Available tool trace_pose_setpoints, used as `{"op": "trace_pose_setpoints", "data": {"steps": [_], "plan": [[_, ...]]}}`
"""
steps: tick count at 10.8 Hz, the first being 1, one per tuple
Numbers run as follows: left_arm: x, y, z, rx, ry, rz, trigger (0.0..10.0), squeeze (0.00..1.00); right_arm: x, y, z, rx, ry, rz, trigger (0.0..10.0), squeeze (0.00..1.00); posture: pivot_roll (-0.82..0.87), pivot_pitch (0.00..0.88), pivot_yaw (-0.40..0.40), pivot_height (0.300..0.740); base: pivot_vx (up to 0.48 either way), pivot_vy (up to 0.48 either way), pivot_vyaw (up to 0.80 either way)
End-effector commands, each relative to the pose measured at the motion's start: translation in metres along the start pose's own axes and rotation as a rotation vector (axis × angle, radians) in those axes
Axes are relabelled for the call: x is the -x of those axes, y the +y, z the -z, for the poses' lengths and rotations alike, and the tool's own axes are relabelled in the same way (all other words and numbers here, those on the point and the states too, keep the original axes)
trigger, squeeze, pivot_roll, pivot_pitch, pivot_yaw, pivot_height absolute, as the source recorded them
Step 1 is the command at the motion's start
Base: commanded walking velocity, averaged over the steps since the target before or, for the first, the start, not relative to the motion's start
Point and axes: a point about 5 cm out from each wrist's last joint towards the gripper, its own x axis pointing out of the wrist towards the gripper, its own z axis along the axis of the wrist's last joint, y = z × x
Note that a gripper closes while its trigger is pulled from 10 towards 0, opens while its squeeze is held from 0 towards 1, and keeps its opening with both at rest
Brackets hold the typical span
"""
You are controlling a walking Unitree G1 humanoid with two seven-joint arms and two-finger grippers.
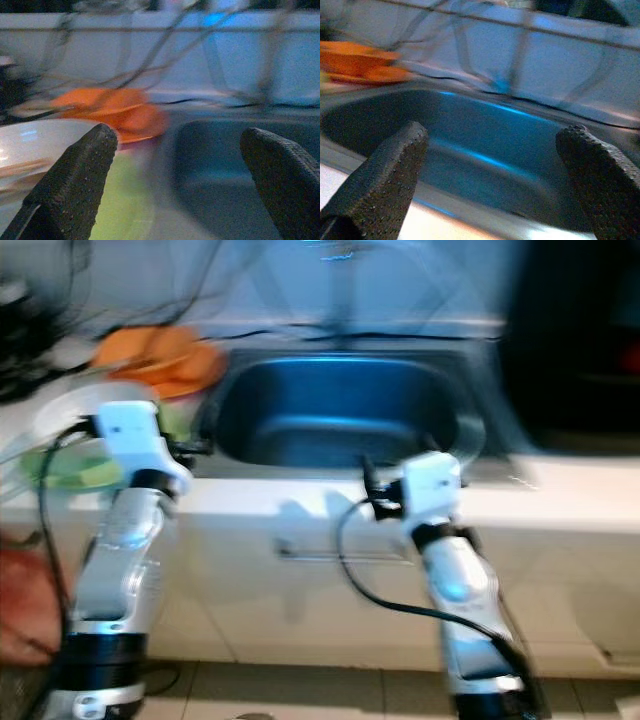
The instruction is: Kitchen organization
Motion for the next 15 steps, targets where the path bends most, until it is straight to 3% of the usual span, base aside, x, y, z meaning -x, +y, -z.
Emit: {"op": "trace_pose_setpoints", "data": {"steps": [1,6,8,9,10,11,12,13,14,15], "plan": [[-0.001,-0.004,-0.003,0.01,-0.013,0.009,10.0,0.0,0.002,-0.005,0.002,0.017,0.009,0.016,10.0,0.0,0.1,0.0,0.045,0.74,0.0,0.0,0.73],[-0.003,-0.011,0.0,0.017,0.011,0.051,10.0,0.0,0.001,-0.012,0.002,-0.006,0.015,0.072,10.0,0.0,0.1,0.0,0.043,0.74,0.0,0.0,0.15],[-0.004,-0.007,-0.007,-0.047,-0.021,0.012,10.0,0.0,-0.004,-0.022,0.008,-0.09,0.068,0.14,10.0,0.0,0.1,0.0,0.042,0.74,0.0,0.0,0.0],[-0.004,-0.006,-0.005,-0.05,-0.013,0.001,10.0,0.0,-0.005,-0.022,0.008,-0.095,0.071,0.136,10.0,0.0,0.1,0.0,0.041,0.74,0.0,0.0,0.0],[-0.005,-0.008,-0.003,-0.001,-0.02,0.018,10.0,0.0,-0.008,-0.019,0.007,-0.088,0.075,0.126,10.0,0.0,0.1,0.0,0.041,0.74,0.0,0.0,0.0],[-0.005,-0.009,-0.003,-0.017,-0.023,0.009,10.0,0.0,-0.01,-0.017,0.006,-0.166,0.071,0.127,10.0,0.0,0.1,0.0,0.041,0.74,0.0,0.0,0.0],[-0.007,-0.013,-0.01,0.012,-0.047,0.046,10.0,0.0,-0.01,-0.02,0.002,-0.172,0.06,0.144,10.0,0.0,0.1,0.0,0.043,0.74,0.0,0.0,0.0],[-0.008,-0.021,-0.022,-0.036,-0.102,0.089,10.0,0.0,-0.011,-0.023,-0.001,-0.157,0.055,0.167,10.0,0.0,0.1,0.0,0.043,0.74,0.0,0.0,0.0],[-0.008,-0.028,-0.035,-0.025,-0.177,0.134,10.0,0.0,-0.011,-0.029,-0.006,-0.222,0.045,0.185,10.0,0.0,0.1,0.0,0.043,0.74,0.0,0.0,0.0],[-0.007,-0.033,-0.04,-0.015,-0.206,0.171,10.0,0.0,-0.011,-0.034,-0.009,-0.203,0.035,0.208,10.0,0.0,0.1,0.0,0.043,0.74,0.0,0.0,0.0]]}}
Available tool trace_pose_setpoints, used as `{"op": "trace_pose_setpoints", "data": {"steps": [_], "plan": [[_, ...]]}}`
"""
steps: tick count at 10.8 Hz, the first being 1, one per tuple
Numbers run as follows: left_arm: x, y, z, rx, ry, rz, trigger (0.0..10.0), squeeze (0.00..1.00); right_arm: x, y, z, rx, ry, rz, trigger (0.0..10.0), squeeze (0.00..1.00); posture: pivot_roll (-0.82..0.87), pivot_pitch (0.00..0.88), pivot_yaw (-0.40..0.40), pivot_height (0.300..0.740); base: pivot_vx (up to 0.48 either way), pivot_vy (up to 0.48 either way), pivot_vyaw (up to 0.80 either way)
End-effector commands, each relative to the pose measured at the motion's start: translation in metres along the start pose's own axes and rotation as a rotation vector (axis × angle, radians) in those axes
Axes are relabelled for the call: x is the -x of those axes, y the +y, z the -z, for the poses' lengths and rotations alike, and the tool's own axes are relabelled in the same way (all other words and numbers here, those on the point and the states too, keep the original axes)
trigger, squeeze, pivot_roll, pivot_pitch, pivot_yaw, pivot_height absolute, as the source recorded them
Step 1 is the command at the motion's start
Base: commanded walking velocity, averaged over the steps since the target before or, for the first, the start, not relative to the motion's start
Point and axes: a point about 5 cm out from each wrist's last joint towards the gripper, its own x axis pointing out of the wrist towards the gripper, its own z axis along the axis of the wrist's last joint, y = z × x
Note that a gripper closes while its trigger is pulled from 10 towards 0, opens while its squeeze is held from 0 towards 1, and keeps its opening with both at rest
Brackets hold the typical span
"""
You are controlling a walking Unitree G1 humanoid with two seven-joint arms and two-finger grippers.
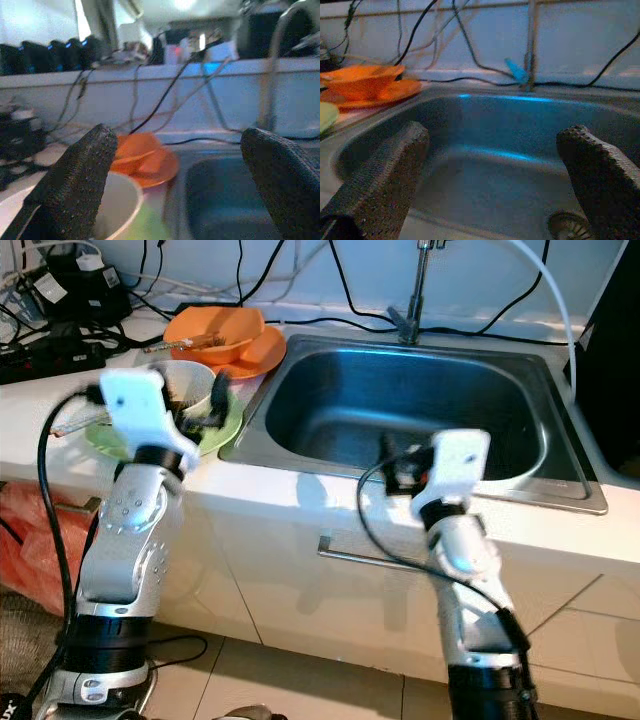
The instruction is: Kitchen organization
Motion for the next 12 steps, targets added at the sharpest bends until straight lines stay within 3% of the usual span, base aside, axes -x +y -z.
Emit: {"op": "trace_pose_setpoints", "data": {"steps": [1,2,4,6,9,12], "plan": [[0.004,-0.004,0.0,0.006,-0.006,0.039,10.0,0.0,-0.002,-0.007,-0.004,0.026,0.002,0.055,10.0,0.0,0.1,0.0,0.044,0.74,0.0,0.0,0.0],[0.007,-0.007,0.002,0.021,-0.002,0.055,10.0,0.0,-0.004,-0.006,-0.004,0.092,0.006,0.047,10.0,0.0,0.1,0.0,0.044,0.74,0.0,0.0,0.0],[0.008,-0.011,0.001,0.028,-0.007,0.081,10.0,0.0,-0.004,-0.001,-0.007,0.005,-0.005,0.022,10.0,0.0,0.1,0.0,0.044,0.74,0.0,0.0,0.0],[0.008,-0.012,0.001,0.04,-0.005,0.091,10.0,0.0,-0.002,0.002,-0.008,0.019,0.017,-0.012,10.0,0.0,0.1,0.0,0.044,0.74,0.0,0.0,0.0],[0.007,-0.015,-0.002,0.048,-0.026,0.125,10.0,0.0,-0.003,0.001,-0.018,0.065,-0.056,-0.015,10.0,0.0,0.1,0.0,0.039,0.74,0.0,0.0,0.0],[0.005,-0.013,-0.006,0.055,-0.035,0.121,10.0,0.0,-0.004,0.005,-0.034,0.076,-0.125,-0.03,10.0,0.0,0.09,0.0,0.047,0.74,0.315,0.0,0.0]]}}
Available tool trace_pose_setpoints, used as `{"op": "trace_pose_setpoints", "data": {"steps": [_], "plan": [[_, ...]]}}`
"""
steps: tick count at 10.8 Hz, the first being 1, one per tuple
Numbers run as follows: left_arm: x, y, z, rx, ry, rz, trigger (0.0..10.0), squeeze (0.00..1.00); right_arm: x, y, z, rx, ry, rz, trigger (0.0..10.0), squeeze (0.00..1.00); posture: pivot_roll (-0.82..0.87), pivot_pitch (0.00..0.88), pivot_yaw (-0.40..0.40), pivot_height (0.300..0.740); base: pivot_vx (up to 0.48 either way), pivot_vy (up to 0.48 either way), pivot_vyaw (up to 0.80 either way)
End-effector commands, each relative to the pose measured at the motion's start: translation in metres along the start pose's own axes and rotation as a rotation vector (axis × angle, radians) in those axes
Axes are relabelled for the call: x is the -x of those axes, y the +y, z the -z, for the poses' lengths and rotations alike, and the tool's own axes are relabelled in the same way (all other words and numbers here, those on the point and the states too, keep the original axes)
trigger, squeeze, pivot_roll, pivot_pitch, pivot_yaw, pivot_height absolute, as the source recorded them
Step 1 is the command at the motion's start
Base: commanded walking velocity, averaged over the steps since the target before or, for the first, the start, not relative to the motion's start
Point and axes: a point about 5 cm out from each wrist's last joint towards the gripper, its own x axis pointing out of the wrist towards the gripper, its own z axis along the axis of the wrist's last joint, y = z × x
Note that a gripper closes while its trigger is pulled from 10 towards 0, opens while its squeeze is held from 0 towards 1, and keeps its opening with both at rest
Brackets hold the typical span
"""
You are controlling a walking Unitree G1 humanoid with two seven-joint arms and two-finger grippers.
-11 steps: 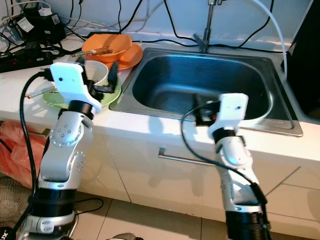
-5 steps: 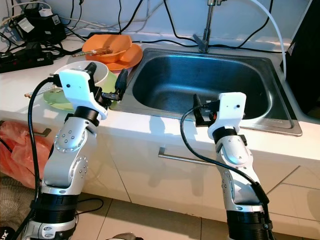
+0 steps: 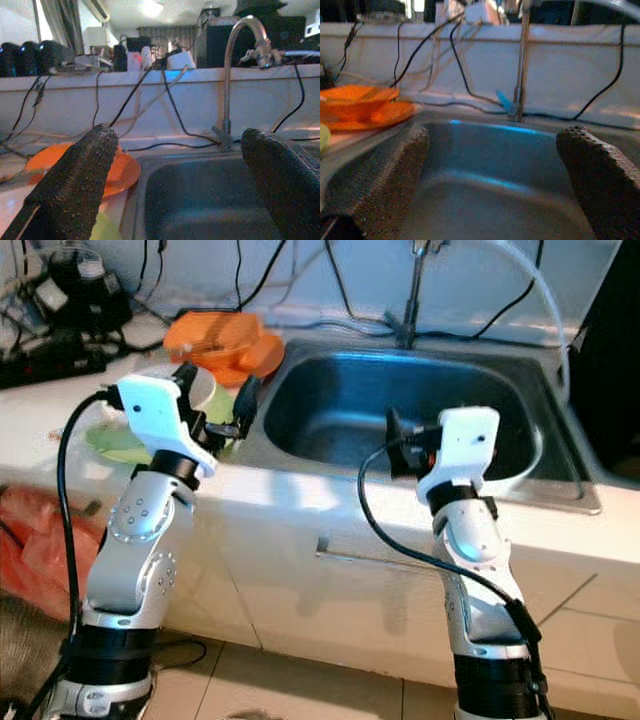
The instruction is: Kitchen organization
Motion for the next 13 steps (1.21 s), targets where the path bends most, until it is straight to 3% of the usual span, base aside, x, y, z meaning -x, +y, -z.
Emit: {"op": "trace_pose_setpoints", "data": {"steps": [1,4,9,13], "plan": [[-0.002,0.0,-0.007,0.004,-0.028,0.008,10.0,0.0,-0.002,0.002,-0.012,0.008,-0.051,-0.014,10.0,0.0,0.09,0.0,0.047,0.74,0.36,0.0,0.0],[0.0,-0.001,-0.004,0.004,-0.016,0.0,10.0,0.0,0.001,0.002,-0.009,0.009,-0.035,-0.028,10.0,0.0,0.09,0.0,0.038,0.74,0.333,0.0,0.0],[0.002,-0.001,-0.004,-0.003,-0.009,-0.01,10.0,0.0,0.004,0.006,-0.007,0.005,-0.024,-0.044,10.0,0.0,0.09,0.0,0.04,0.74,0.0,0.0,0.0],[0.007,0.011,0.001,-0.04,0.013,-0.081,10.0,0.0,0.005,0.008,-0.005,0.008,-0.019,-0.053,10.0,0.0,0.1,0.0,0.04,0.74,0.0,0.0,0.0]]}}
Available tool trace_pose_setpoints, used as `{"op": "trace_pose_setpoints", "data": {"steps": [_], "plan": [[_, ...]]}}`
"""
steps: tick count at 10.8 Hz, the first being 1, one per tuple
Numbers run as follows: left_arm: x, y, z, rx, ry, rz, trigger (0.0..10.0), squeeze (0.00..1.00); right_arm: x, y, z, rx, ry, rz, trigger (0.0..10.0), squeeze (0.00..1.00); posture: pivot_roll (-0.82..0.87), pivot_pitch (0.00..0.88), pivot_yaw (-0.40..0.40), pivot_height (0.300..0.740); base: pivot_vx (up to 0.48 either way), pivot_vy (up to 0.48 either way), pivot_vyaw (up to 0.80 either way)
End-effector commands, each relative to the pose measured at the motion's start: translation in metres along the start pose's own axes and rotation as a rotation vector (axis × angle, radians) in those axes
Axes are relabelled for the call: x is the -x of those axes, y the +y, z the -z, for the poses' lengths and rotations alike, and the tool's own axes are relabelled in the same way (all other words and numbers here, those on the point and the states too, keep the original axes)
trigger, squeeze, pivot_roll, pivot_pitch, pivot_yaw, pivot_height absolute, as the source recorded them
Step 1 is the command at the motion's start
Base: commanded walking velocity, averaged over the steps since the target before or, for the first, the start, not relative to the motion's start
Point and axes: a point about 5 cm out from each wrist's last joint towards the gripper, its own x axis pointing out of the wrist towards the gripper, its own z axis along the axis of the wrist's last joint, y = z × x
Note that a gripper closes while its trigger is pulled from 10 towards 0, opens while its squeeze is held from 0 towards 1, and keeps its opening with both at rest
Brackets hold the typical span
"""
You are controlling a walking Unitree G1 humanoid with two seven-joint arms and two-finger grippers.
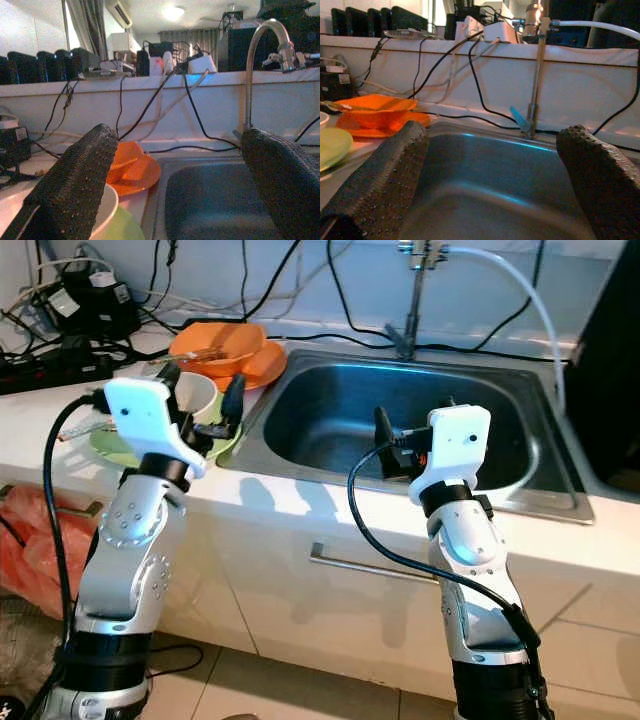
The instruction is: Kitchen organization
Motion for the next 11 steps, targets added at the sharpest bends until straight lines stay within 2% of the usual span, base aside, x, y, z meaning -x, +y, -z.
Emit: {"op": "trace_pose_setpoints", "data": {"steps": [1,4,7,11], "plan": [[0.0,0.001,-0.002,-0.012,-0.004,-0.007,10.0,0.0,0.001,0.0,-0.003,0.009,-0.007,-0.004,10.0,0.0,0.1,0.0,0.042,0.74,0.0,0.0,0.48],[-0.002,-0.002,-0.006,0.006,-0.02,0.012,10.0,0.0,0.002,0.0,-0.002,0.0,-0.009,0.008,10.0,0.0,0.1,0.0,0.046,0.74,0.0,0.0,0.0],[-0.009,-0.002,-0.025,0.022,-0.081,0.018,10.0,0.0,0.0,-0.001,-0.006,0.006,-0.024,0.009,10.0,0.0,0.1,0.0,0.046,0.74,0.0,0.0,0.0],[-0.012,-0.003,-0.032,0.029,-0.1,0.017,10.0,0.0,0.0,0.0,-0.009,0.02,-0.039,0.005,10.0,0.0,0.09,0.0,0.048,0.74,0.363,0.0,0.0]]}}
